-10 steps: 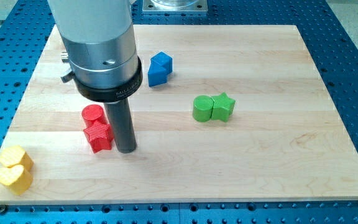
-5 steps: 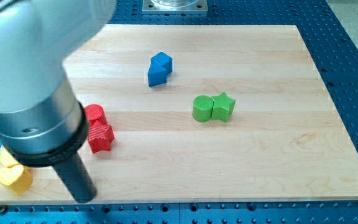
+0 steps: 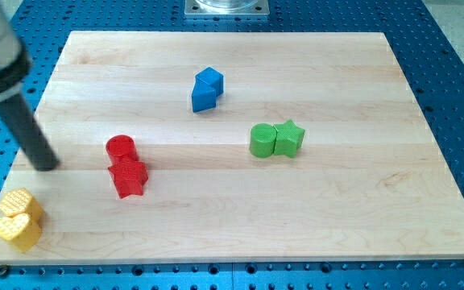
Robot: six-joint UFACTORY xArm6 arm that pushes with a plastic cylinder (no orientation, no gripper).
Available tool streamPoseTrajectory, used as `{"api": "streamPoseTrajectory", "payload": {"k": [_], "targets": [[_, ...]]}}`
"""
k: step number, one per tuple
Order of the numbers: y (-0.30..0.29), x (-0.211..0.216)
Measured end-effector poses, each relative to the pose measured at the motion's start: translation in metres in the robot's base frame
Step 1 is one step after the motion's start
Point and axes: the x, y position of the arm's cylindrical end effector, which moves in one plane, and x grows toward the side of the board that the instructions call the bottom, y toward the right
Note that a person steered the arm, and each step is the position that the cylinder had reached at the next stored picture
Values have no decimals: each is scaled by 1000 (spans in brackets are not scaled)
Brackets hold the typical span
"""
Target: Separate the yellow blocks from each other
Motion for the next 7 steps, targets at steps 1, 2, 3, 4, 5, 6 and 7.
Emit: {"api": "streamPoseTrajectory", "payload": {"k": [1,2,3,4,5,6,7], "targets": [[-24,41],[20,58],[84,58],[86,58],[56,59],[38,71],[92,96]]}}
